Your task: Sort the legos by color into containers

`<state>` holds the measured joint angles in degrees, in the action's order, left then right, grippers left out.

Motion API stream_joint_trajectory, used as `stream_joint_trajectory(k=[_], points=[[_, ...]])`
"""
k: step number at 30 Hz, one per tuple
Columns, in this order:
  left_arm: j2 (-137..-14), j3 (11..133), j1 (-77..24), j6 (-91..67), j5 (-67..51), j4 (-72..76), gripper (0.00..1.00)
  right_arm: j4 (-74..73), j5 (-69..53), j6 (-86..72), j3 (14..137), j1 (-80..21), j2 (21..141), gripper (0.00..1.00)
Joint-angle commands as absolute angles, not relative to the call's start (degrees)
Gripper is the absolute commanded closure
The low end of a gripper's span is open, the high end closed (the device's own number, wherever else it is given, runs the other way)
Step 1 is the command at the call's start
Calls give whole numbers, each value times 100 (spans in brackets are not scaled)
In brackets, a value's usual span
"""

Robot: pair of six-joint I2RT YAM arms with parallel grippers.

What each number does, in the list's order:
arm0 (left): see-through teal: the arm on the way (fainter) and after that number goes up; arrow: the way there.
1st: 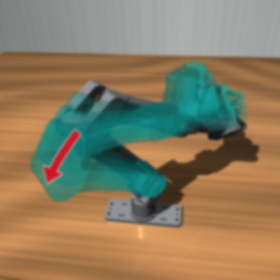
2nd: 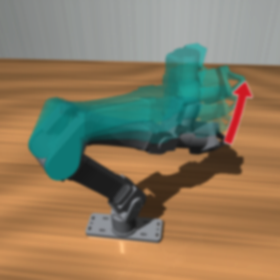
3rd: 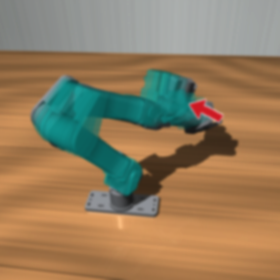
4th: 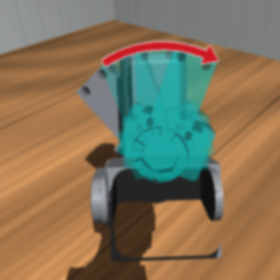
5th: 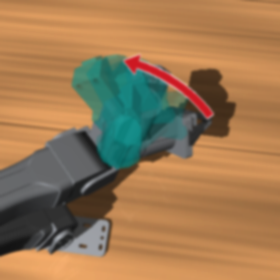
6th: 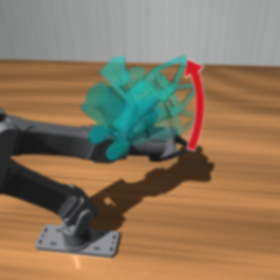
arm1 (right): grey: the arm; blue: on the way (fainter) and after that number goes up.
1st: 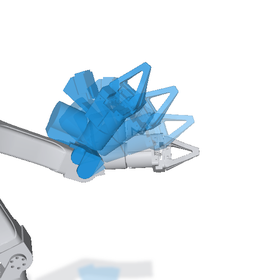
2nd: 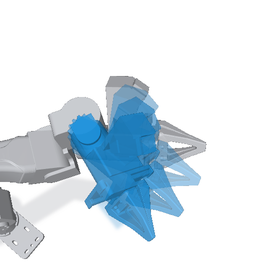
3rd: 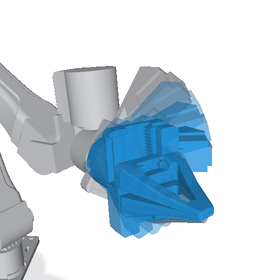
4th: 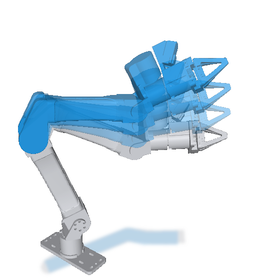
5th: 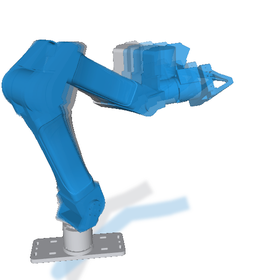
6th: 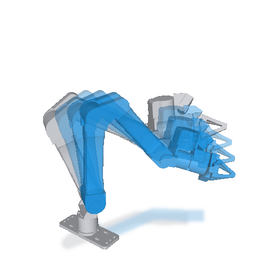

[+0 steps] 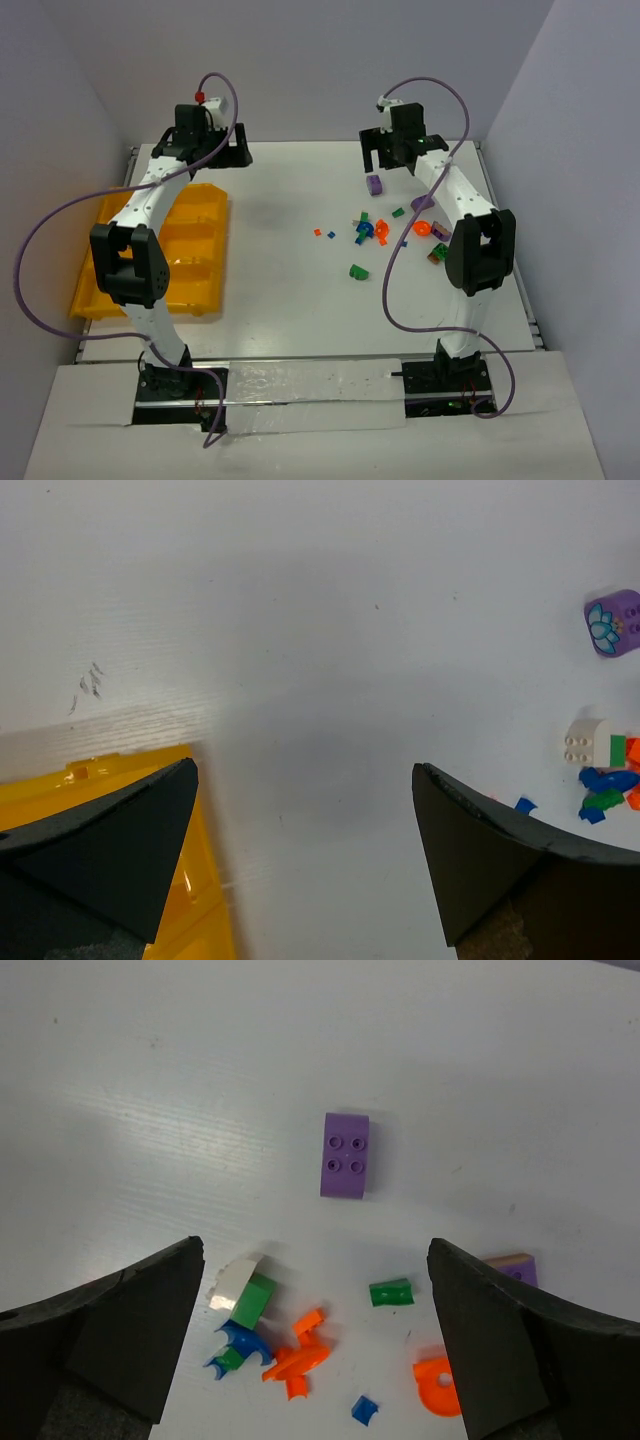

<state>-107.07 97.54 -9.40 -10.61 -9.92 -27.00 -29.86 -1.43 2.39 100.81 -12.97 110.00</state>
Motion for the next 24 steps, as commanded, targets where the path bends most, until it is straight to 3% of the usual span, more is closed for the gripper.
stream_joint_trajectory(k=[1,24], points=[[-10540,9731,-905,-787,-1654,-2615,1,-3200,-387,420,10147,-1313,10849,0],[-10379,9229,-905,-712,-1222,-2689,1,-3700,-88,153,11510,-976,13071,3]])
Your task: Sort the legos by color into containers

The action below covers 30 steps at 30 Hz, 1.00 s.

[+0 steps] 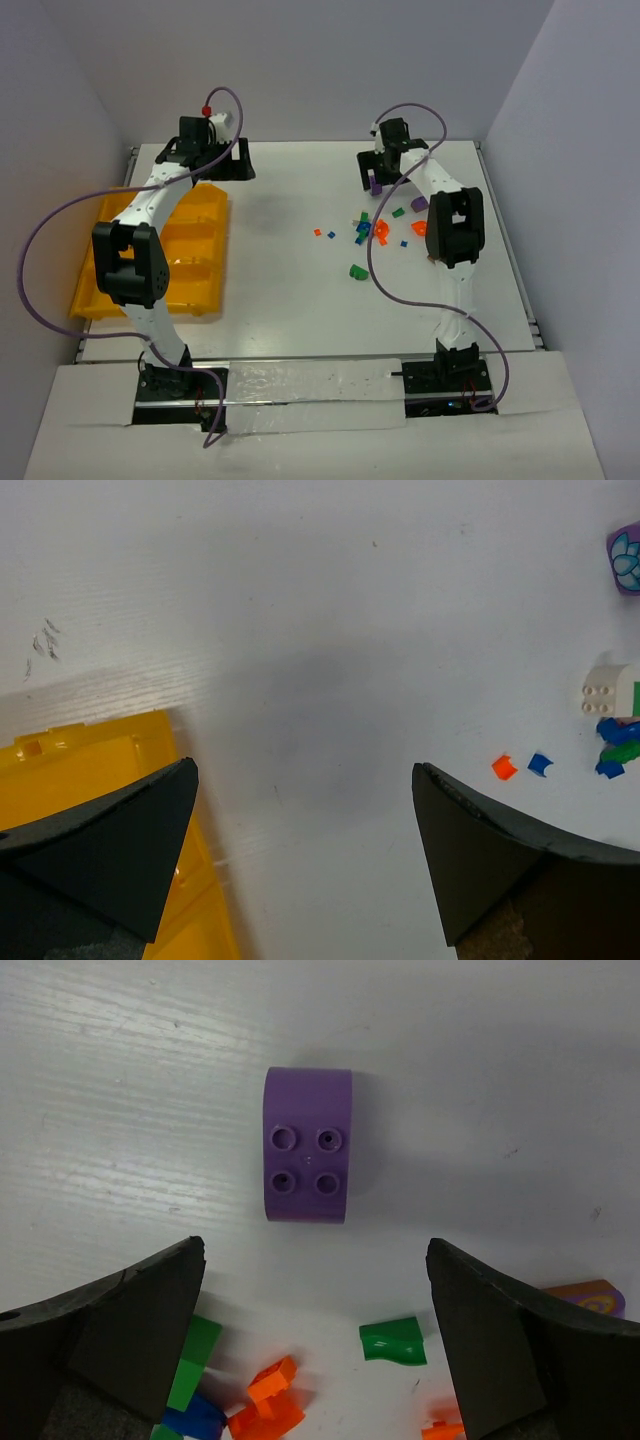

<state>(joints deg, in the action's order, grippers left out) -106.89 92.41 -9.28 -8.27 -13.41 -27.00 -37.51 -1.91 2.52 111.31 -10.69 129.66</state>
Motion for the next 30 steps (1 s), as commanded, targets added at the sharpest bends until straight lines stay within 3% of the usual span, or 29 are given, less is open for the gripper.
stream_joint_trajectory(k=[1,13,19,25,29,30], points=[[-10408,9239,-905,-686,-1220,-2700,1,-3700,-93,141,11563,-972,13142,4],[-10623,9381,-905,-642,-1242,-2754,2,-3648,-155,111,11971,-958,13644,26],[-10661,9336,-905,-646,-1557,-2729,9,-3667,-253,169,11971,-958,13685,39],[-10623,9173,-902,-720,-2253,-2628,12,-3709,-596,255,11889,-920,13647,61],[-10530,9057,-871,-764,-2635,-2503,10,-3714,-790,237,11811,-865,13540,97],[-10498,9013,-847,-787,-2690,-2379,9,-3732,-866,243,11778,-847,13498,100]])
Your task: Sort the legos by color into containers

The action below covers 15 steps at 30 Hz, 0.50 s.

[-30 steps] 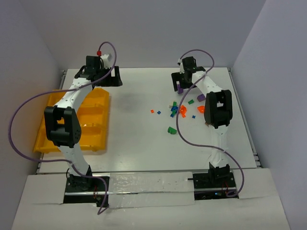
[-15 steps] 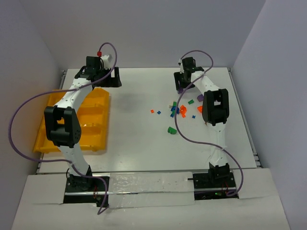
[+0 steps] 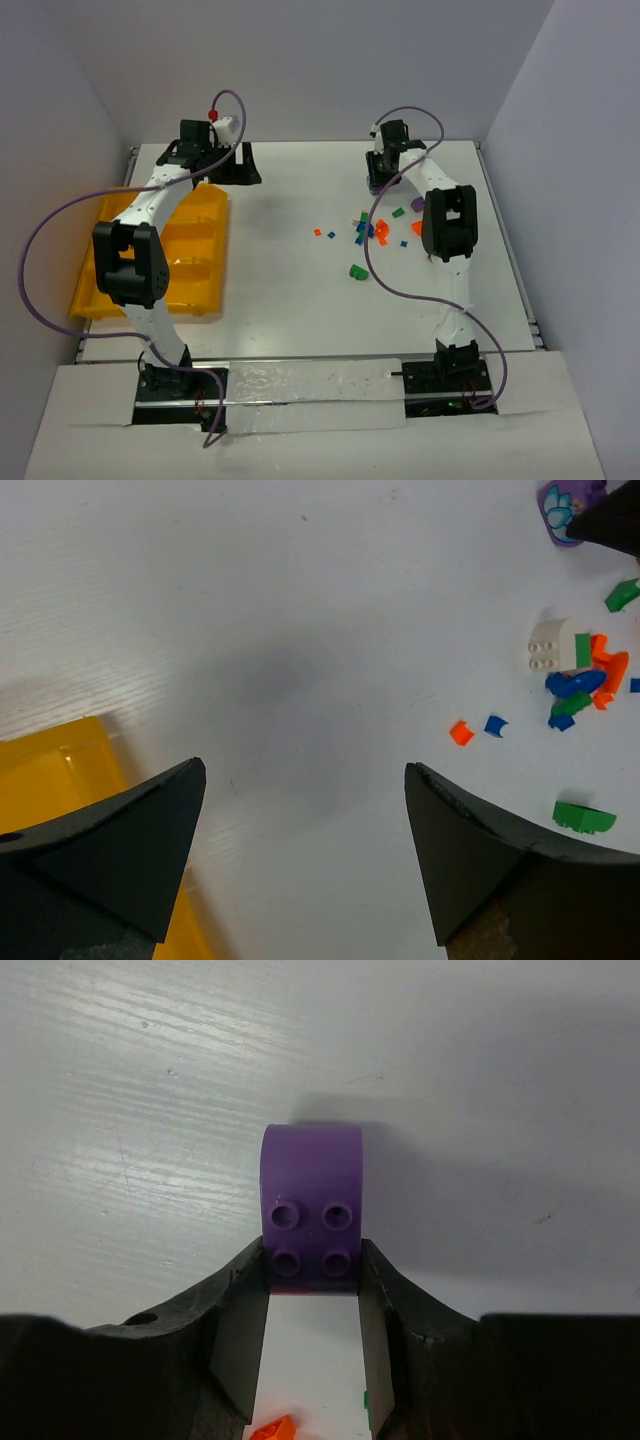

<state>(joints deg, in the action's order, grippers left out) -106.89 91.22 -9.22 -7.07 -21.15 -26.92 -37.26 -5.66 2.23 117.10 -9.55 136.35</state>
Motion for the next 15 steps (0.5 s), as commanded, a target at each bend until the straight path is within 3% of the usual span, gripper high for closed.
stream_joint_trajectory(k=[1,4,11,15], points=[[-10450,8965,-830,-817,-2786,-2297,6,-3772,-1071,270,11773,-820,13446,100],[-10325,8870,-776,-905,-3220,-2118,1,-4069,-2067,410,11970,-714,13172,100],[-9973,8434,-432,-1730,-5077,-809,1,-3819,-5288,106,12246,-876,12580,100],[-10006,8266,-332,-2671,-5956,143,1,-3925,-6000,350,12437,-1281,12469,100]])
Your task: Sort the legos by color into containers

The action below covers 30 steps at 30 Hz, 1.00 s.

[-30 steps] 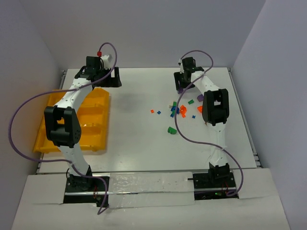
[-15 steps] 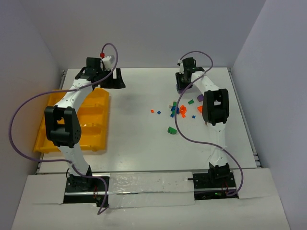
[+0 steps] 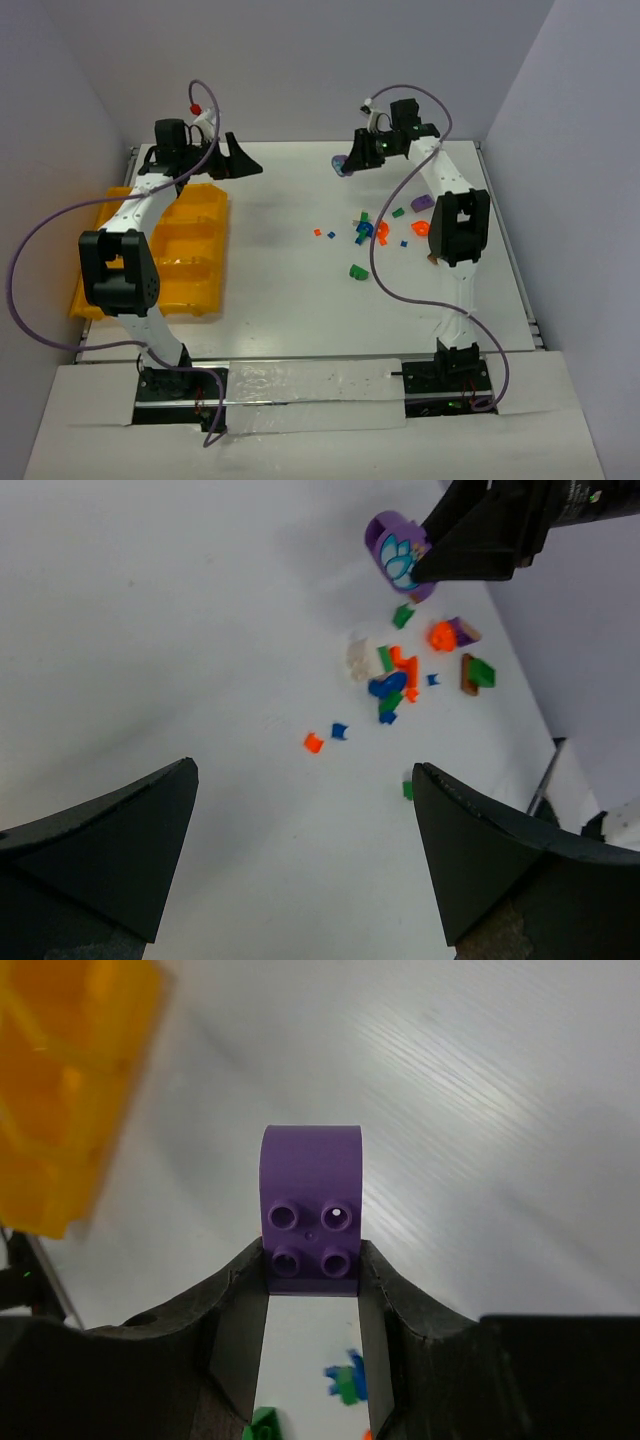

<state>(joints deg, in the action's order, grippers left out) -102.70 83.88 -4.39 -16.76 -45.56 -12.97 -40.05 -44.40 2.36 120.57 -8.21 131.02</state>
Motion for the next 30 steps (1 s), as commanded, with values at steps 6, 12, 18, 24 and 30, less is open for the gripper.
stream_joint_trajectory(k=[6,12,18,24,30], points=[[-10090,8252,-333,-3383,-6539,1188,3,-4113,-6387,668,12625,-1769,12419,100],[-10301,8341,-463,-3223,-7097,1477,7,-4327,-6606,973,12567,-2075,12137,100],[-10348,7897,-589,-3894,-7769,2742,7,-4351,-6609,1037,12551,-2120,12053,100],[-10425,8010,-784,-3505,-7746,2439,7,-4442,-6565,1165,12562,-2207,12006,100],[-10557,8186,-950,-3189,-7450,2194,6,-4653,-6484,1441,12759,-2274,12015,100]])
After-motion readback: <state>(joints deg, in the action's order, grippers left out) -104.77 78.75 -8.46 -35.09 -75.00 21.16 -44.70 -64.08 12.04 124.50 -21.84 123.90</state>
